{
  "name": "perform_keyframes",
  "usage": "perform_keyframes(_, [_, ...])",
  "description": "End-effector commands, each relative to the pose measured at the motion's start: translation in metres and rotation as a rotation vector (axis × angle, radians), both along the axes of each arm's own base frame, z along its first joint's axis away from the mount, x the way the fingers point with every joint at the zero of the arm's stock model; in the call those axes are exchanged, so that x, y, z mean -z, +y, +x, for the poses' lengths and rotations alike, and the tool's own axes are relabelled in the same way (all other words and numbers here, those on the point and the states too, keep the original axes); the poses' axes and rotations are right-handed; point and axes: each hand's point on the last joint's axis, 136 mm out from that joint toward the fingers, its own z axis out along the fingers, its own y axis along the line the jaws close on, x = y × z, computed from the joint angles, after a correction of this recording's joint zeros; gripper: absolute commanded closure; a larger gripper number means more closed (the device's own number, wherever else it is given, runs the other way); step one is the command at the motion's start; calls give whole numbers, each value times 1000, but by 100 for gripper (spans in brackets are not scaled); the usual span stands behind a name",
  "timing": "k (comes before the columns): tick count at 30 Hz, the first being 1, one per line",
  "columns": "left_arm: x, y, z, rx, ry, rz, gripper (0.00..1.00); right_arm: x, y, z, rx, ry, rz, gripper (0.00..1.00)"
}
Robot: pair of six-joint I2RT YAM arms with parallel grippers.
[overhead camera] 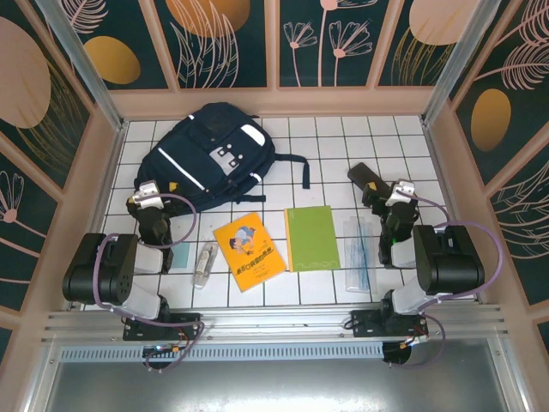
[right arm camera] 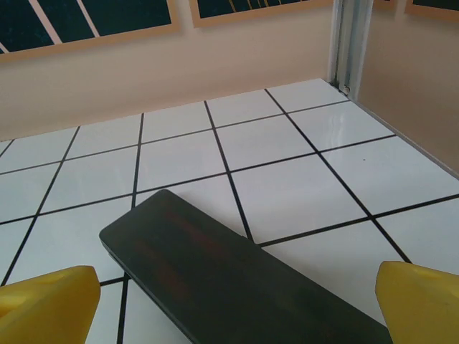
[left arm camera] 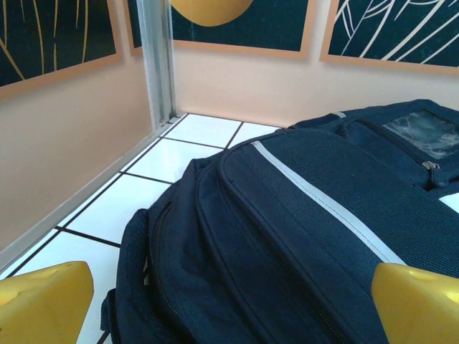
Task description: Pack books, pencil case, and school supplies into a backpack
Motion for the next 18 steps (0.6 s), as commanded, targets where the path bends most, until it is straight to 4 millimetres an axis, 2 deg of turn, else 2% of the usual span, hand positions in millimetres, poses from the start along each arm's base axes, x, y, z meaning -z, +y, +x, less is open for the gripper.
perform_keyframes(1, [-12, 0, 4, 6, -42, -1, 1, -10, -1, 3, 1, -43, 3, 1])
perform_keyframes(18, [-11, -1, 4, 7, -40, -3, 1, -10, -1, 3, -6, -41, 8, 1])
